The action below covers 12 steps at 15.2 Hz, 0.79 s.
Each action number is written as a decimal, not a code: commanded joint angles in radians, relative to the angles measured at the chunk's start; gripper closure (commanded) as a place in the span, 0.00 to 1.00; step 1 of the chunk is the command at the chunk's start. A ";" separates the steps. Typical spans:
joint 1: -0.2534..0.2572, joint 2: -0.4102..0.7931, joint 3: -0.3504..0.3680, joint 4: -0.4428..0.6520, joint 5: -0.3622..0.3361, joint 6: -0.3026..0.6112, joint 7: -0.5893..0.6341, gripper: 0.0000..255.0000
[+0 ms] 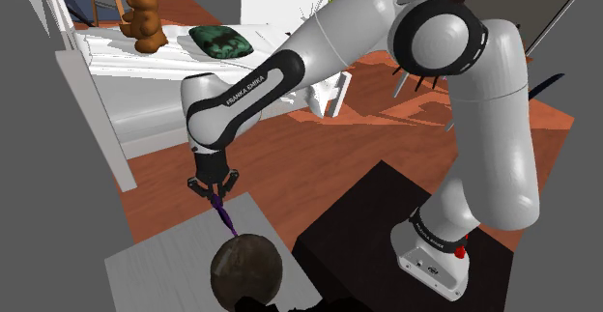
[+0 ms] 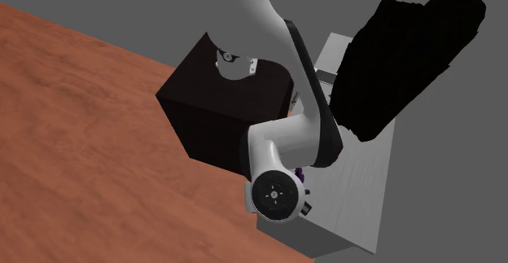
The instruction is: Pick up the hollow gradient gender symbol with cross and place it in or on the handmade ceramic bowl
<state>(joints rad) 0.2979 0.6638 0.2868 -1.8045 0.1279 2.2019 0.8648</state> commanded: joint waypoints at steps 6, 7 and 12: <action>-0.010 -0.069 0.010 -0.008 0.010 -0.061 0.007 1.00; -0.011 -0.079 0.011 -0.008 0.012 -0.071 0.008 1.00; -0.016 -0.116 0.016 -0.006 0.017 -0.109 0.013 1.00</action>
<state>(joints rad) 0.2828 0.5533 0.3027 -1.8109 0.1445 2.0998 0.8781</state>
